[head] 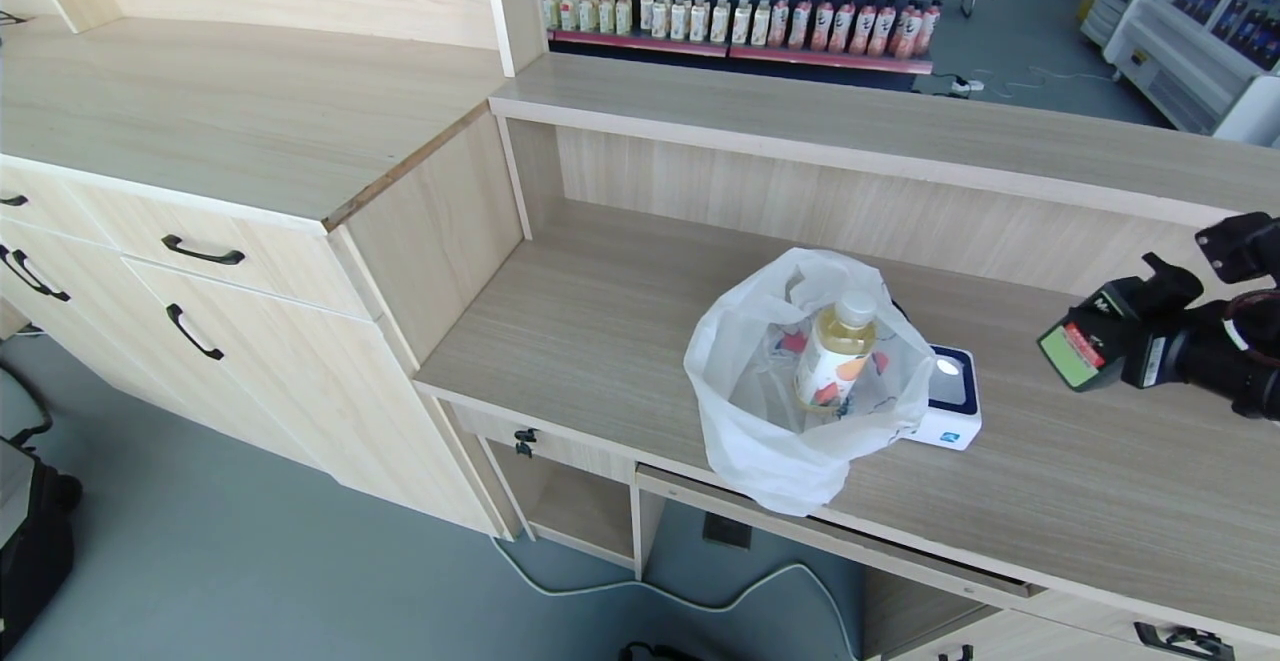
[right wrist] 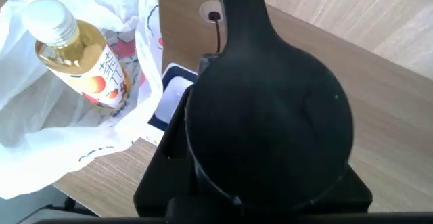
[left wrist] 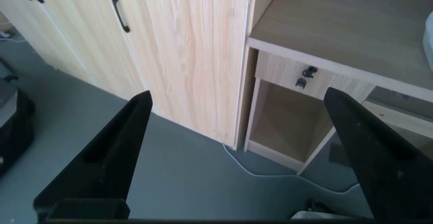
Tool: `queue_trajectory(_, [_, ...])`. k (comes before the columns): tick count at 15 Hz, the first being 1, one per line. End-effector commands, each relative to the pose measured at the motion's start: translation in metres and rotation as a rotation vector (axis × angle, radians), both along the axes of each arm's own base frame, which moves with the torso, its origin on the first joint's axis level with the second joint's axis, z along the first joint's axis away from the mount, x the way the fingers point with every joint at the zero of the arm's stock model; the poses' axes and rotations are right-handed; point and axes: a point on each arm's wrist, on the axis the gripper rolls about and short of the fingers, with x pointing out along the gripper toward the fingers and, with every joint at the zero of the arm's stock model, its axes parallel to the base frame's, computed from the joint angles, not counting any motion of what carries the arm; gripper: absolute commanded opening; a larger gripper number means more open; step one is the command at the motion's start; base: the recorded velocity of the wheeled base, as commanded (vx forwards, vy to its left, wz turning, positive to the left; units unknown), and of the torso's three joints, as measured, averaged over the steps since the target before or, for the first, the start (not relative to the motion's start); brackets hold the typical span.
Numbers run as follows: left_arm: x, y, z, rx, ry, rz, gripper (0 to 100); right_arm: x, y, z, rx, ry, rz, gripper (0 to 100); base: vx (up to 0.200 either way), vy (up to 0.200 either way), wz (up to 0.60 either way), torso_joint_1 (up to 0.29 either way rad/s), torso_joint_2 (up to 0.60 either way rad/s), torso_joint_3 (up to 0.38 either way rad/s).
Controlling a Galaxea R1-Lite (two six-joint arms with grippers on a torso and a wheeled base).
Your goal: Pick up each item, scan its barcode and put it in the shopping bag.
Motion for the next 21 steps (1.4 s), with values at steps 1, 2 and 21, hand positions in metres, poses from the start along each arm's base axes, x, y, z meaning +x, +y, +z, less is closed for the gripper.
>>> queue_trajectory(1, [0.0, 0.0, 0.0, -0.001, -0.001, 0.0, 100, -0.075, 0.001, 0.044, -0.166, -0.135, -0.113, 0, 0.0, 0.0, 0.0, 0.0, 0.0, 0.0])
queue_trajectory(2, [0.0, 0.0, 0.0, -0.001, -0.001, -0.001, 100, -0.082, 0.003, 0.051, -0.209, -0.17, -0.112, 0, 0.0, 0.0, 0.0, 0.0, 0.0, 0.0])
queue_trajectory(21, [0.0, 0.0, 0.0, -0.001, -0.001, 0.0, 100, 0.018, 0.072, -0.076, -0.126, 0.236, 0.328, 0, 0.0, 0.0, 0.19, 0.001, 0.0, 0.001])
